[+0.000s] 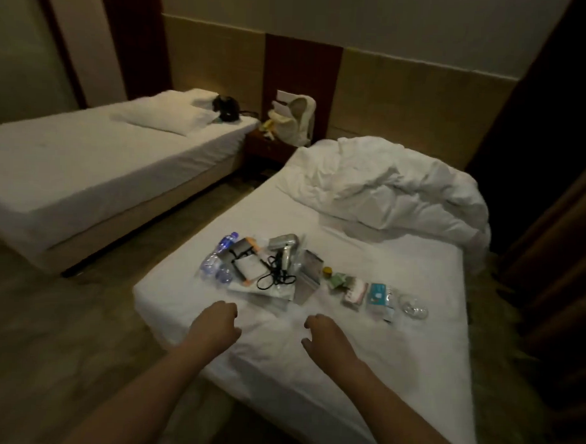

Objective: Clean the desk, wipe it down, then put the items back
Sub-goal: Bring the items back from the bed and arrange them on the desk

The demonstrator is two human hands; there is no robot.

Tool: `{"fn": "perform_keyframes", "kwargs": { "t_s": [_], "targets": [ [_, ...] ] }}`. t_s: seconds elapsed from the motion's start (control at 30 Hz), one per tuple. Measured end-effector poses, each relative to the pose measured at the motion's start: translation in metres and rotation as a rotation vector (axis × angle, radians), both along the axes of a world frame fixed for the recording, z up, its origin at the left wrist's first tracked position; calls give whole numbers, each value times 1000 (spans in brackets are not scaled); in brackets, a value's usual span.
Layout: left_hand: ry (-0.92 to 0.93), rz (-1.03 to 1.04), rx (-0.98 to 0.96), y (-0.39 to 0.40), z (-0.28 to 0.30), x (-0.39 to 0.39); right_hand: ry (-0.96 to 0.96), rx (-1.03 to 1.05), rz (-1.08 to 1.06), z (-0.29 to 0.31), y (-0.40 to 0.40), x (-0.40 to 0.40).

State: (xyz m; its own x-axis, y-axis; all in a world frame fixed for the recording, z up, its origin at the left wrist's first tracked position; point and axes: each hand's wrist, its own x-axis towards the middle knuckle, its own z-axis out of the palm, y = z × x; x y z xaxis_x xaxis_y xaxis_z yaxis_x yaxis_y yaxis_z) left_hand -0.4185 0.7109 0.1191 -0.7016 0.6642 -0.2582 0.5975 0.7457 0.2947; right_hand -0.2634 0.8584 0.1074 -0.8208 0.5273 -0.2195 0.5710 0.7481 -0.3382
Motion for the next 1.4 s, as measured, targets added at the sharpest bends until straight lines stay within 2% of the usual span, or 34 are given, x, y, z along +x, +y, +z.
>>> {"fn": "perform_keyframes", "kwargs": {
  "t_s": [0.2, 0.47, 0.7, 1.2, 1.4],
  "targets": [
    [-74, -175, -57, 88, -40, -41, -61, -62, -172, -30, 54, -10],
    [-133, -414, -82, 228, -68, -137, -46, -127, -509, -46, 153, -73],
    [-200, -520, -76, 305, -89, -180, -114, -204, -684, -76, 192, -97],
    [-321, -371, -189, 390, -177, -221, -133, -378, -689, -159, 292, -175],
    [-372, -246, -97, 415, -202, -231, -83, -449, -708, -189, 327, -202]
  ]
}}
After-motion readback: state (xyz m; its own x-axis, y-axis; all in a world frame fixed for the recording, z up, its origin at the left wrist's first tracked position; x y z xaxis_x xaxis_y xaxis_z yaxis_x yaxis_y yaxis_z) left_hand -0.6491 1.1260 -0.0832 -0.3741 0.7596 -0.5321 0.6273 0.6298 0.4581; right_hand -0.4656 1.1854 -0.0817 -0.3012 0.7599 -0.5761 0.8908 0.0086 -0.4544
